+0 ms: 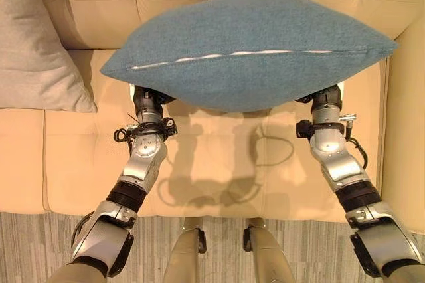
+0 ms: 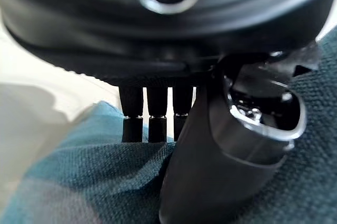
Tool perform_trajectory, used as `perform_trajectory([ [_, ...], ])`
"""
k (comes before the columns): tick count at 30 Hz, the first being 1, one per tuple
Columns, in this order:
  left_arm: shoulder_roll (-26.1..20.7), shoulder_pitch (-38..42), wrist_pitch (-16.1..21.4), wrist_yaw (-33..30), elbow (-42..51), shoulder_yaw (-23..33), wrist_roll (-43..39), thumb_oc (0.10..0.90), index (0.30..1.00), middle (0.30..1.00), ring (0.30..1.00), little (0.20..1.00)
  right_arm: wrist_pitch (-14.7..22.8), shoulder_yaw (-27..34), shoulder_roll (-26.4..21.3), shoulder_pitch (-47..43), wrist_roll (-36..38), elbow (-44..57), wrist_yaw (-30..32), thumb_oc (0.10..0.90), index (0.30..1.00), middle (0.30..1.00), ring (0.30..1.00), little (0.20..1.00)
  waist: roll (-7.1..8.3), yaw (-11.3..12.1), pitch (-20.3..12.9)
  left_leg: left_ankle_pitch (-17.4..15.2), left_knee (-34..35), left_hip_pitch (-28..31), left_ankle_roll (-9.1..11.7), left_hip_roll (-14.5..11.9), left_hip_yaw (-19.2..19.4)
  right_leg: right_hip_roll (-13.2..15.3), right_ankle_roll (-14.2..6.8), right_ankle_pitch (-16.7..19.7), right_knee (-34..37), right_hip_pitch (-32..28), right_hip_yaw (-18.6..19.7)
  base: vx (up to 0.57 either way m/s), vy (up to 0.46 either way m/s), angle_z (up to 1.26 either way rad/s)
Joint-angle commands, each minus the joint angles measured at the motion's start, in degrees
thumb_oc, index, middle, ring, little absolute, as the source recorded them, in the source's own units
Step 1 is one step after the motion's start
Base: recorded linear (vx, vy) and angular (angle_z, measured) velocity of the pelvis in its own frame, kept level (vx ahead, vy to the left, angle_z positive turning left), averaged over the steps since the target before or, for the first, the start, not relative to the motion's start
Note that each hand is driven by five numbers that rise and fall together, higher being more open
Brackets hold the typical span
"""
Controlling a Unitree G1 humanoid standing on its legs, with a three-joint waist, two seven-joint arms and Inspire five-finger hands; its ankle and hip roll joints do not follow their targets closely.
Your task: Pick up all the scattered cushions and arrange them neatly on the sofa.
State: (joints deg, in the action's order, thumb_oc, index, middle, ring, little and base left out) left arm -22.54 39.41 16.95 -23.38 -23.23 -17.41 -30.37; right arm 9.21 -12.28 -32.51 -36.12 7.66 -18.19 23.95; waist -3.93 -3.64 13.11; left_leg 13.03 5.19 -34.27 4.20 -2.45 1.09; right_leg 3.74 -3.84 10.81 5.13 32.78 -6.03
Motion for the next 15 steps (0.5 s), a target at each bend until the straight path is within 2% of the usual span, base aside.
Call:
perform_trajectory([
  [1, 4.38, 7.18, 7.22, 4.86, 11.84, -6.42, 2.67, 0.400, 0.300, 0.300, 0.300, 0.300, 9.16, -1.97, 4.78, -3.46, -0.03, 13.07, -3.70, 0.400, 0.300, 0.300, 0.300, 0.300, 3.28, 0.01, -10.69, -5.59, -0.19, 4.68, 3.05, 0.18, 2.14, 1.81, -4.65, -3.92, -0.13, -2.37, -0.07, 0.00, 0.000, 0.00],
  [6, 5.60, 3.89, 6.44, 4.85, 15.11, -5.80, 2.60, 0.400, 0.300, 0.300, 0.300, 0.300, 8.40, -0.05, 4.96, 1.49, -0.15, 16.40, -4.06, 0.400, 0.300, 0.300, 0.300, 0.300, 3.48, -0.23, -10.90, -6.12, -0.19, 6.57, 2.88, 0.13, 2.46, 1.81, -4.69, -4.28, -0.13, -4.23, -0.28, 0.00, 0.000, 0.00],
  [15, 9.94, -8.28, 4.24, 6.51, 19.02, -5.22, -4.16, 0.400, 0.300, 0.300, 0.300, 0.300, 5.07, -0.12, 7.44, 12.37, 1.69, 18.71, -6.70, 0.400, 0.300, 0.300, 0.300, 0.300, 4.80, -0.62, -9.93, -7.60, -0.19, 14.01, 2.21, -0.49, 3.68, 2.05, -4.49, -5.78, -0.13, -11.85, -0.36, 0.02, -0.006, -0.04],
])
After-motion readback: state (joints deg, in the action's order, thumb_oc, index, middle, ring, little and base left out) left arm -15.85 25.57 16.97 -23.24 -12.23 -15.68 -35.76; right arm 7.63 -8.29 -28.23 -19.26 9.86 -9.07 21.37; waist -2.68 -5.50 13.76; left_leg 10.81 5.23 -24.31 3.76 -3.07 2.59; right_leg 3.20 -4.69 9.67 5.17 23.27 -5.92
